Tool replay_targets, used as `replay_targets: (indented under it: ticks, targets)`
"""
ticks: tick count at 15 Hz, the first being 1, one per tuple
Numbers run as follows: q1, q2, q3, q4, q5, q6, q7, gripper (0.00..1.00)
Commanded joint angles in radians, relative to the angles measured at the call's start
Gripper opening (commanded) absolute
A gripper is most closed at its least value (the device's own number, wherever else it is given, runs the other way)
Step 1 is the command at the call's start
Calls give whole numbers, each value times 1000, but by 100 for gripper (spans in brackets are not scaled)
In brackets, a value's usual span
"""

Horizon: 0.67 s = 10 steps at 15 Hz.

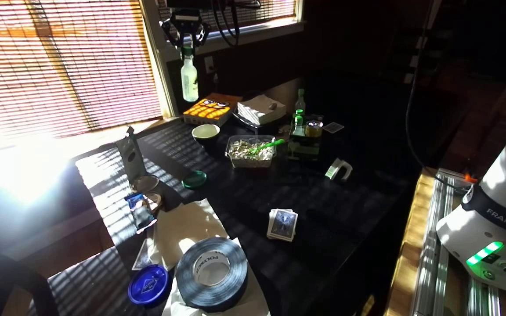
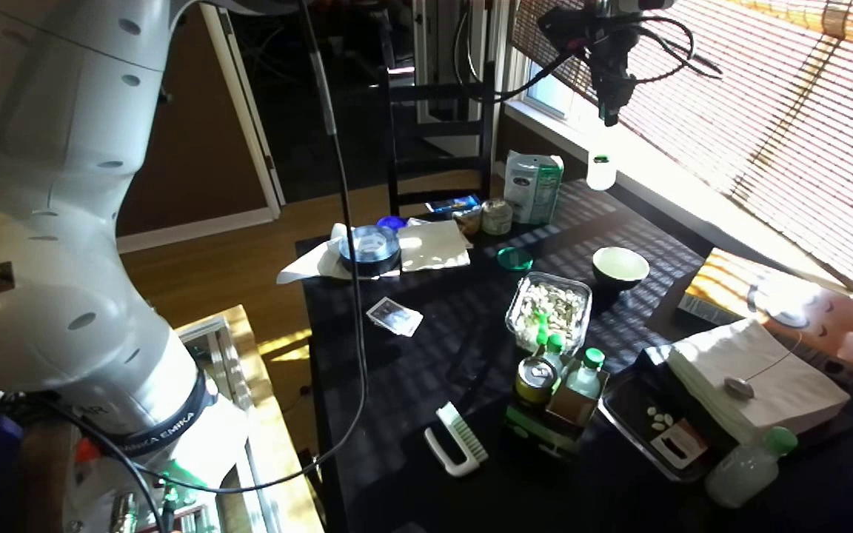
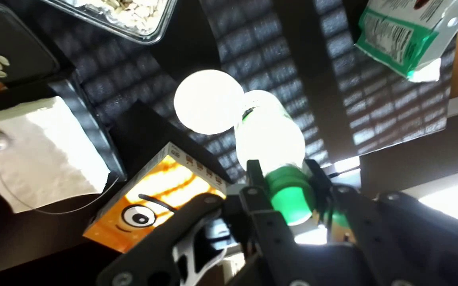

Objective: Pick up the glass bottle from the left side of the table and put it in the box.

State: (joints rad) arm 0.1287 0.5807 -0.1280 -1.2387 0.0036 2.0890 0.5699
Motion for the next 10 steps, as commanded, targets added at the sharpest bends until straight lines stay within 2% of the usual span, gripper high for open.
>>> replay_targets:
  ticks: [1,6,10]
  targets:
    - [-24,-117,-24,-141,-28,8,58,7]
    - [-91,-229,-43,-321,11,23,117,7]
    - [-122,-353,-58,-506,-6,62,188,7]
